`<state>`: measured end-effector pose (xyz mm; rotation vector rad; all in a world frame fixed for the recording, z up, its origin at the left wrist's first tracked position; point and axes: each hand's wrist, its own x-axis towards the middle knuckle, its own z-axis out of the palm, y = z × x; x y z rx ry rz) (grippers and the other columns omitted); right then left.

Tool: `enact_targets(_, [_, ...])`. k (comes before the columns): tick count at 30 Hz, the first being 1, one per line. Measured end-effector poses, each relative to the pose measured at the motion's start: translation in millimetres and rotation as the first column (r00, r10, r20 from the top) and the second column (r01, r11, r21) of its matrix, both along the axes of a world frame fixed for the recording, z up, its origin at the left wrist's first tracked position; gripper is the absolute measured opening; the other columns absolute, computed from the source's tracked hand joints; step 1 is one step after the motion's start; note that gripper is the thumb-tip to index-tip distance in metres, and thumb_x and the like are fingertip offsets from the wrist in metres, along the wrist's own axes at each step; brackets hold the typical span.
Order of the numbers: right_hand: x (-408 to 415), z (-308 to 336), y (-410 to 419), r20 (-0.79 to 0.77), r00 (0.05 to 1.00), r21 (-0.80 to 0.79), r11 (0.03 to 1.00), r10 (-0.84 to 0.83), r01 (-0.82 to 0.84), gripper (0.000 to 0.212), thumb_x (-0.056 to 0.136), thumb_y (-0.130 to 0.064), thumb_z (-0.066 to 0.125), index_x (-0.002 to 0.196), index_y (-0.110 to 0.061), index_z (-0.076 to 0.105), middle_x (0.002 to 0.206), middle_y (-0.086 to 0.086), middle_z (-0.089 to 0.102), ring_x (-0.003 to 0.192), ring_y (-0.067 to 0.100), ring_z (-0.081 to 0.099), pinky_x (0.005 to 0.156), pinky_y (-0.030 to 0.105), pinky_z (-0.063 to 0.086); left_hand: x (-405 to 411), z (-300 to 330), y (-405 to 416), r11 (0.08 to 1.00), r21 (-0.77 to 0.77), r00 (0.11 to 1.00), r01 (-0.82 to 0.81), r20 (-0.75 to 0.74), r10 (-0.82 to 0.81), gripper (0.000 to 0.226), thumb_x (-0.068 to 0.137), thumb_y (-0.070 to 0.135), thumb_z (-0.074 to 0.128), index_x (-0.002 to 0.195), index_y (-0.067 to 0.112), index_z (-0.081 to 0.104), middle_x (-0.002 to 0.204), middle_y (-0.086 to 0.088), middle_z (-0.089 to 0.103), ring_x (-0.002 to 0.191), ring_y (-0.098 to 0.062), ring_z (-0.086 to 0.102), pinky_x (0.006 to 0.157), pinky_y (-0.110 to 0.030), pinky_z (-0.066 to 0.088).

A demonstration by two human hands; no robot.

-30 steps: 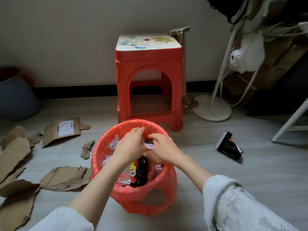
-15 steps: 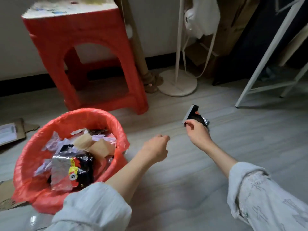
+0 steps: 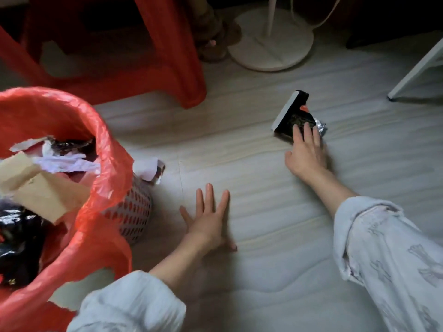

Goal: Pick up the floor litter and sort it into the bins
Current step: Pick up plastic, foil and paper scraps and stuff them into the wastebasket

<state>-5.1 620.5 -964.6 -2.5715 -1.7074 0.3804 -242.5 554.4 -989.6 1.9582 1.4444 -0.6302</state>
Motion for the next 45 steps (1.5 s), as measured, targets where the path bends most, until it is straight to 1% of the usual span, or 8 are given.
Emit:
enact_targets(12, [-32,-17,-55,-0.107,0.962,-0.225,0.937,0.249,-0.268,0.054,0.097,-0.029,0.041,0.146,-0.013,0.026,0.153,0.008,0.02,0.136,0.029,0.024,0.108,0.035,0.029,10,-8,3,0.998,-0.038,0.999,-0.044,-0.033,0.043,0.128,0.063,0.043,0.081,0.141,0.041,-0.02,0.147,-0.004,-0.039,0.136,-0.032,-0.032,0.101,-0.073,0.003])
enact_targets(16, [-51,-12,-84,-0.049,0.96,-0.212,0.936,0.277,-0.281,0.048,0.091,-0.021,0.05,0.139,-0.016,0.042,0.137,0.009,0.04,0.122,0.029,0.039,0.097,0.038,0.039,7,0,16,0.929,0.34,0.989,-0.143,0.084,0.121,0.066,0.087,0.038,0.056,0.141,0.034,0.019,0.151,-0.008,0.015,0.137,-0.03,0.016,0.106,-0.051,0.019])
enact_targets(19, [-62,-11,-93,-0.026,0.959,-0.27,0.922,0.282,-0.278,0.051,0.092,-0.036,0.05,0.139,-0.021,0.038,0.138,0.006,0.036,0.128,0.024,0.032,0.103,0.037,0.031,5,-1,51,0.814,0.483,0.946,-0.324,0.183,0.267,0.055,0.095,0.038,0.04,0.144,0.03,0.018,0.152,-0.014,0.013,0.14,-0.032,0.012,0.109,-0.052,0.015])
enact_targets(23, [-77,-11,-98,-0.162,0.954,-0.312,0.904,0.251,-0.291,0.056,0.094,-0.034,0.049,0.143,-0.013,0.031,0.153,0.012,0.01,0.143,0.026,0.012,0.114,0.034,0.02,0,-13,89,0.907,0.305,0.957,-0.29,0.106,0.27,0.054,0.098,0.046,0.027,0.147,0.034,0.008,0.157,-0.009,-0.009,0.143,-0.032,-0.01,0.111,-0.058,0.001])
enact_targets(29, [-66,1,-87,-0.23,0.932,-0.362,0.864,0.281,-0.35,0.053,0.098,-0.031,0.042,0.146,-0.014,0.027,0.159,0.005,-0.002,0.146,0.022,0.005,0.115,0.028,0.012,-1,-22,76,0.75,0.557,0.933,-0.358,0.245,0.264,0.027,0.089,0.03,0.052,0.109,0.013,0.057,0.119,-0.012,0.051,0.111,-0.033,0.043,0.087,-0.039,0.039])
enact_targets(36, [-62,2,-86,-0.233,0.937,-0.383,0.861,0.262,-0.336,0.05,0.098,-0.032,0.041,0.145,-0.017,0.031,0.159,0.003,0.001,0.145,0.022,0.007,0.115,0.028,0.014,-6,-16,86,0.632,0.404,0.737,-0.662,0.502,0.451,0.044,0.082,-0.01,0.046,0.121,0.011,0.047,0.11,-0.013,0.057,0.104,-0.031,0.051,0.082,-0.038,0.041])
enact_targets(40, [-63,1,-85,-0.235,0.937,-0.376,0.866,0.257,-0.331,0.049,0.098,-0.033,0.04,0.145,-0.019,0.031,0.159,-0.001,0.0,0.146,0.019,0.006,0.113,0.03,0.02,-29,-14,109,0.511,0.683,0.843,-0.522,0.321,0.432,0.03,0.086,0.0,0.05,0.114,0.011,0.054,0.117,-0.014,0.053,0.114,-0.032,0.042,0.096,-0.04,0.032])
enact_targets(45, [-66,1,-84,-0.218,0.941,-0.382,0.865,0.258,-0.326,0.047,0.098,-0.033,0.041,0.143,-0.02,0.034,0.159,-0.003,0.002,0.145,0.018,0.007,0.111,0.032,0.025,-35,-23,99,0.625,0.532,0.765,-0.572,0.072,0.639,0.028,0.083,0.007,0.052,0.11,0.016,0.051,0.141,-0.017,0.028,0.13,-0.039,0.023,0.108,-0.055,0.022])
